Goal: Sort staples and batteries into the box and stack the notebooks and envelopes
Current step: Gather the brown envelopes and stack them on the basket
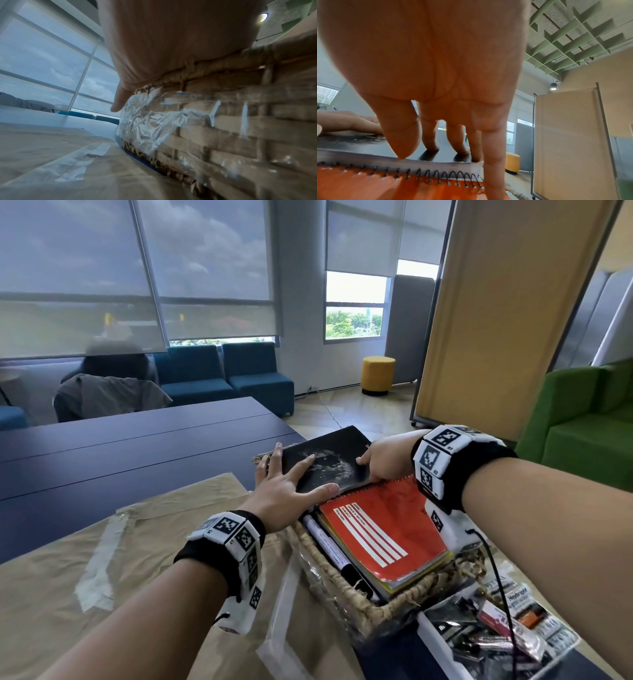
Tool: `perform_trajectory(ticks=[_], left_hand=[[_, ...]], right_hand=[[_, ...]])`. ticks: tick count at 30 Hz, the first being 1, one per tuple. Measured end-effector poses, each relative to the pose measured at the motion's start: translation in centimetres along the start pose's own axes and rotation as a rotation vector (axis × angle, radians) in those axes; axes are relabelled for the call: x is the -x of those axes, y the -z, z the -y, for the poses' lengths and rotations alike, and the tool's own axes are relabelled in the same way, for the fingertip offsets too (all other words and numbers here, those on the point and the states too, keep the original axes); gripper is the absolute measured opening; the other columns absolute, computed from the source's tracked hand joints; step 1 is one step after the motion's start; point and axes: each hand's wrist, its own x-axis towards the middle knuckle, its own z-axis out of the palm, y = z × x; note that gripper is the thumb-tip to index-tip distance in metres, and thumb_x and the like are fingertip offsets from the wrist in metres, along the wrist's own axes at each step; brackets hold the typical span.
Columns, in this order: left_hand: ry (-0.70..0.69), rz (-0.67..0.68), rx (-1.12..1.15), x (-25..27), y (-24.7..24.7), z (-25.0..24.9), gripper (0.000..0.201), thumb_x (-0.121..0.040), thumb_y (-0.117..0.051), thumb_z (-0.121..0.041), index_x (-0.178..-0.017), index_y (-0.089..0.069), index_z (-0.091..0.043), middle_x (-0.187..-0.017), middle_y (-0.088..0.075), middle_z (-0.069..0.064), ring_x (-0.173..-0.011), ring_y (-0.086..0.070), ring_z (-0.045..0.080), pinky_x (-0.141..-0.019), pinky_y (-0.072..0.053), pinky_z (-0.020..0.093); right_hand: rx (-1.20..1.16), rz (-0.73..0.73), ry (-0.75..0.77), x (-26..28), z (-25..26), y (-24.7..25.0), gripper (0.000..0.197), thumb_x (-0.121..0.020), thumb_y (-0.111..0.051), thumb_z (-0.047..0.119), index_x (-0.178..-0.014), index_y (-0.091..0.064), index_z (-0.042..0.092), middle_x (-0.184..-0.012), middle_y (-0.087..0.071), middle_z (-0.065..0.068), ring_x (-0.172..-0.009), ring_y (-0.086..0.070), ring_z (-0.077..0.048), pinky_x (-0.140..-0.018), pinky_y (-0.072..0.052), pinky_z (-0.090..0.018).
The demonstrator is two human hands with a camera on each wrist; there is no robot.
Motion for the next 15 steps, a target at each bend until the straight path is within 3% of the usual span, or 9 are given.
perform_trajectory(ticks=[2, 4, 9, 12, 15], left_hand=[[0.007, -0.001, 0.0, 0.1, 0.0, 0.0, 0.102, -0.065, -0.044, -0.095, -0.156, -0.017, -0.056, -0.167, 0.022, -0.01, -0.152, 0.026, 0.025, -0.125, -0.005, 0.061], [0.01, -0.006, -0.004, 0.1, 0.0, 0.0, 0.104, -0.064, -0.043, -0.096, -0.156, -0.018, -0.055, -0.167, 0.021, -0.009, -0.153, 0.025, 0.025, -0.125, -0.005, 0.059], [0.028, 0.032, -0.02, 0.4, 0.4, -0.3, 0.104, -0.065, -0.042, -0.096, -0.157, -0.014, -0.056, -0.167, 0.023, -0.008, -0.153, 0.026, 0.027, -0.124, -0.002, 0.058], [0.061, 0.114, -0.078, 0.7, 1.4, -0.8, 0.099, -0.07, -0.036, -0.095, -0.157, -0.008, -0.056, -0.167, 0.028, -0.005, -0.153, 0.028, 0.026, -0.124, 0.001, 0.059], [0.046, 0.15, -0.175, 1.8, 2.9, -1.2, 0.079, -0.09, -0.032, -0.082, -0.159, -0.014, -0.049, -0.17, 0.018, 0.001, -0.157, 0.012, 0.028, -0.126, -0.004, 0.054]], right_hand=[[-0.009, -0.009, -0.001, -0.1, 0.0, -0.3, 0.043, -0.098, -0.058, 0.014, -0.141, -0.058, 0.012, -0.133, -0.065, -0.012, -0.122, -0.063, -0.03, -0.094, -0.053, -0.034], [-0.012, -0.034, 0.003, -0.3, -0.2, -0.7, 0.043, -0.099, -0.056, 0.014, -0.142, -0.058, 0.012, -0.136, -0.063, -0.012, -0.126, -0.06, -0.031, -0.104, -0.05, -0.04], [-0.006, -0.045, 0.008, 0.1, -0.1, -1.3, 0.046, -0.101, -0.052, 0.014, -0.147, -0.052, 0.012, -0.143, -0.058, -0.014, -0.13, -0.057, -0.032, -0.108, -0.047, -0.041], [0.079, -0.014, -0.029, 0.2, 0.5, -1.5, 0.054, -0.104, -0.039, 0.007, -0.158, -0.033, 0.01, -0.157, -0.042, -0.015, -0.142, -0.043, -0.031, -0.116, -0.037, -0.04], [0.084, -0.018, -0.007, 0.7, 0.7, -1.3, 0.052, -0.105, -0.04, 0.009, -0.156, -0.035, 0.006, -0.156, -0.041, -0.018, -0.144, -0.041, -0.034, -0.117, -0.034, -0.042]])
